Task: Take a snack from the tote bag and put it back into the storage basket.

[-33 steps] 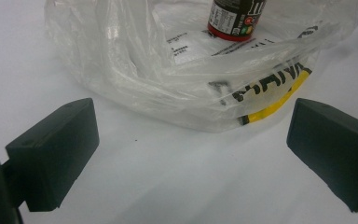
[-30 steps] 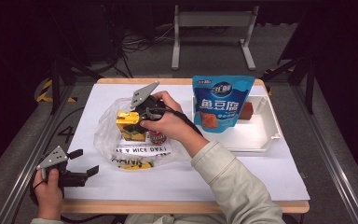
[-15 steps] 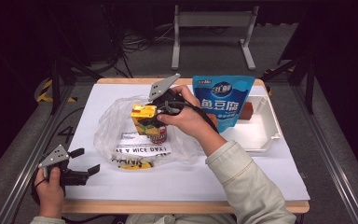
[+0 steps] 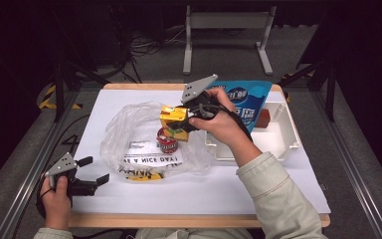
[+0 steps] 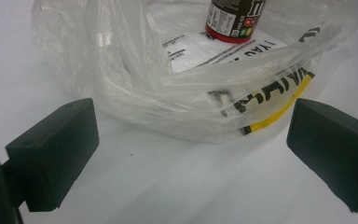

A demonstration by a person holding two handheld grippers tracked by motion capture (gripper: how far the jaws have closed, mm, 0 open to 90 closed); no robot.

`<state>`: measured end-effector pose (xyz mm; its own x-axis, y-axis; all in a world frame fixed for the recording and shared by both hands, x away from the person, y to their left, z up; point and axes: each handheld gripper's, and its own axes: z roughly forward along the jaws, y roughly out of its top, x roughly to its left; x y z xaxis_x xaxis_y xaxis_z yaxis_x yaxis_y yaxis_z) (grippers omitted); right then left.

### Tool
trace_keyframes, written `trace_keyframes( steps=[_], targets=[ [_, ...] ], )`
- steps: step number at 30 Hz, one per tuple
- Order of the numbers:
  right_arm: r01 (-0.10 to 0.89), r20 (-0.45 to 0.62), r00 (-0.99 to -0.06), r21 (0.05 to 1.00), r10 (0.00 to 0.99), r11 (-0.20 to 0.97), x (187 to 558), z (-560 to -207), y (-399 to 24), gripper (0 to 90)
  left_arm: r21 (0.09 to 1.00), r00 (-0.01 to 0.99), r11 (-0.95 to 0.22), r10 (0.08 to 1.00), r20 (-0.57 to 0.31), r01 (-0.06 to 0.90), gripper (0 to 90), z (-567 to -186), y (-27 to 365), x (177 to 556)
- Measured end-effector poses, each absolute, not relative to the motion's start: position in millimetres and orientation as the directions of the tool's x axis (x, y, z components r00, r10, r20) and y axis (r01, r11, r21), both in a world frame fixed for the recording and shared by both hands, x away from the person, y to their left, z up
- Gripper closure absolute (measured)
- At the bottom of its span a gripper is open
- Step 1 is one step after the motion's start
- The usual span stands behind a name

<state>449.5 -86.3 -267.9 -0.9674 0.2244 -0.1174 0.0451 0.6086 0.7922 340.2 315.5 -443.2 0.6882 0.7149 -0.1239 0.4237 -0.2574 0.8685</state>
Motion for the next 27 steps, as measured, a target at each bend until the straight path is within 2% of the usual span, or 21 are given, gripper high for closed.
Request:
trace_keyframes(
  steps=[27],
  targets=[
    [0.106,-0.126,-0.933,0.797,0.336,0.594,446.6,-258.7,-157.2,50.3,0.868,0.690,-0.263,0.714,-0.119,0.421,2.7,-442.7,312.9,344.2]
  ],
)
